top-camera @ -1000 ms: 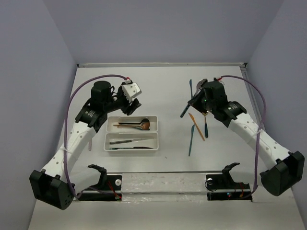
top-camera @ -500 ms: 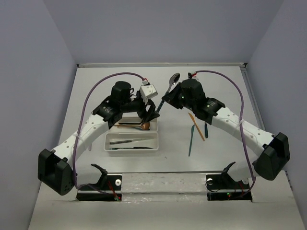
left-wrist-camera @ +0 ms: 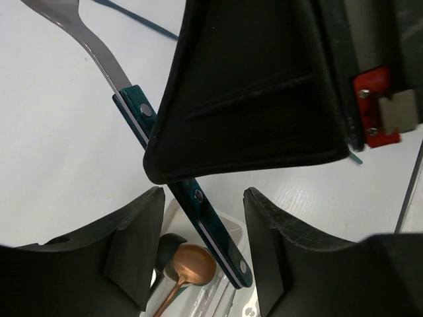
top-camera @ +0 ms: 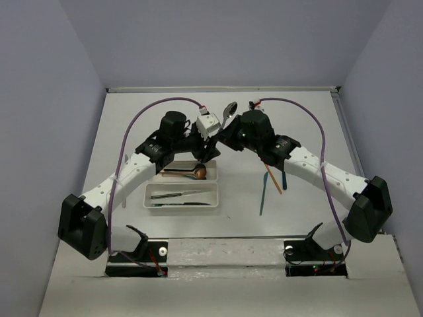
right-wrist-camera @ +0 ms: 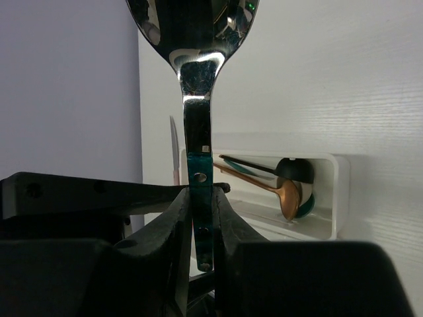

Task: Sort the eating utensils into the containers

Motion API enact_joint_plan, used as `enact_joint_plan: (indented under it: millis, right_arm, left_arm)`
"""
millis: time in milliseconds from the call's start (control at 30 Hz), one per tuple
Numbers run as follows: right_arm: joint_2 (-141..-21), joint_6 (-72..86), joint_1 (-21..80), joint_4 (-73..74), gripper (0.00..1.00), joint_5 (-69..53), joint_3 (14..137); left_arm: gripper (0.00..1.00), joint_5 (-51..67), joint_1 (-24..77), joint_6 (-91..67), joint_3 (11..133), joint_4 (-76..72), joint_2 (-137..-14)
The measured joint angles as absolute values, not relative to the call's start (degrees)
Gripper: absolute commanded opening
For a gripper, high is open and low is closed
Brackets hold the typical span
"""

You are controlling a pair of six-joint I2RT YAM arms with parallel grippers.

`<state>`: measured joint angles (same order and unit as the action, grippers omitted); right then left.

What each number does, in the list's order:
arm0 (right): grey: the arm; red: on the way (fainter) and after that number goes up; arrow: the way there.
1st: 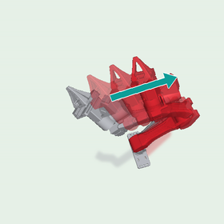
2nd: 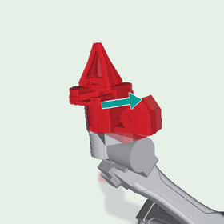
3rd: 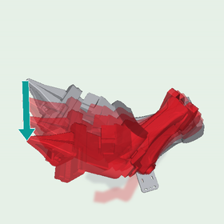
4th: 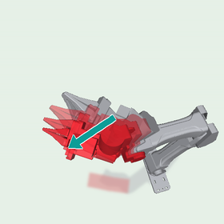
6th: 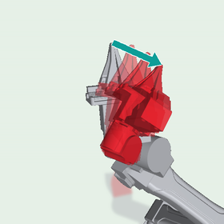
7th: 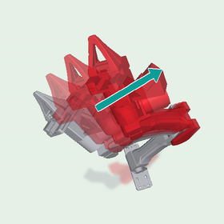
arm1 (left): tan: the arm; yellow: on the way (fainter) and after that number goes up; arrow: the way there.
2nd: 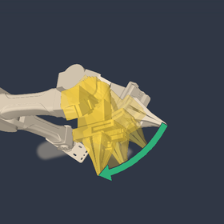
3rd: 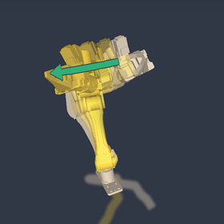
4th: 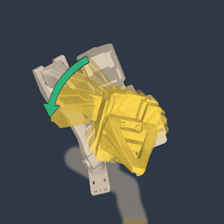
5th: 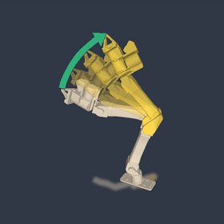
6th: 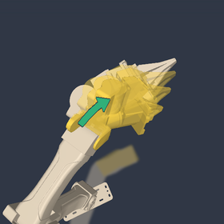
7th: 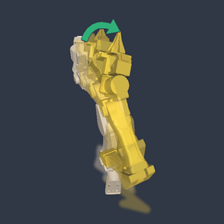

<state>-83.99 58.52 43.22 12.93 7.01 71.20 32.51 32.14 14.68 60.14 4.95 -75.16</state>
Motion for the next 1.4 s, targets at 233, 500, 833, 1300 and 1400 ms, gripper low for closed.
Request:
enact_joint_plan:
  millis: [233,500,833,1300,1400]
  right_arm:
    - [-84.0,58.8,43.3,11.5,0.00,6.7,71.2]
    - [-83.9,59.2,43.2,11.1,0.00,6.0,71.2]
    - [-85.5,54.4,44.2,11.9,0.40,2.8,70.3]
    - [-72.1,43.0,44.0,24.6,0.48,6.5,69.2]
    - [-69.8,42.2,44.0,25.5,0.48,8.5,68.8]
  left_arm:
    - [0.26,31.0,32.2,14.4,60.1,5.0,-76.4]
    - [0.00,29.0,31.0,13.4,60.1,5.0,-76.6]
    - [0.00,35.4,20.9,26.7,60.1,16.2,-76.6]
    - [0.00,28.3,13.7,54.6,57.5,34.2,-76.8]
    - [0.00,28.0,12.4,59.1,57.5,36.9,-78.0]
